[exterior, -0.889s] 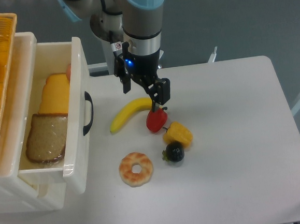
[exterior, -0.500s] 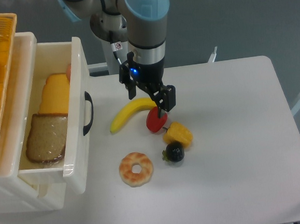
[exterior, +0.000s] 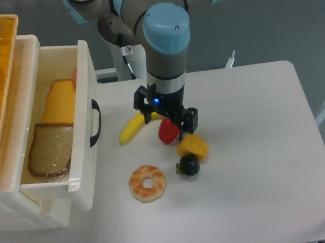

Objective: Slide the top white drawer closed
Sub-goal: 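Raise the gripper from above the red pepper and swing toward the drawer, then move the gripper to the front face of the open white drawer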

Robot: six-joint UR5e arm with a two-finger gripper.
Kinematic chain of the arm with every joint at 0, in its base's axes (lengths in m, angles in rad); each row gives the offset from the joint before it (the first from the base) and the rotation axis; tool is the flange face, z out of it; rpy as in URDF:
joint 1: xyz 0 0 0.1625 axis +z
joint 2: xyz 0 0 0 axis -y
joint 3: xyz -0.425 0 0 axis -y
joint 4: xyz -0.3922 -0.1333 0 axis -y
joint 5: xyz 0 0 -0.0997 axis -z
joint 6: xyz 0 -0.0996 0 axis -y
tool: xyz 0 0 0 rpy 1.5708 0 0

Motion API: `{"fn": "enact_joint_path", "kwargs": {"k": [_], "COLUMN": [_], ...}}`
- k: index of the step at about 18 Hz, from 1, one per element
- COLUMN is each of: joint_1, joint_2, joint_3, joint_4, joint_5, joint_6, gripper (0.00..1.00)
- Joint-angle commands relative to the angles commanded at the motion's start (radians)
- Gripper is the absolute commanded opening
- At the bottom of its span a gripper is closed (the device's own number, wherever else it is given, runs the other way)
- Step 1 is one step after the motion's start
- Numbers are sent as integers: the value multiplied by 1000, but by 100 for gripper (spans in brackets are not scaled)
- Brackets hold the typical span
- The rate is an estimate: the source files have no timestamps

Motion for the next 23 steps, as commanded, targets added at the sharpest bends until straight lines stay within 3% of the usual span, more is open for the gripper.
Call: {"fn": "enact_joint_path", "kwargs": {"k": [4,10,15,17,23], "joint_1": [-2,-11,-29,-34,-52], "joint_2": [-52,-120,-149,-153,-158], "joint_3": [-11,-15,6,-12,-25], "joint_4": [5,18,20,18,-6], "joint_5": [91,82,-97,-157,-170], "joint_6": [-99,-265,-350,-356,-358], "gripper": [100,100,100,100,100]}}
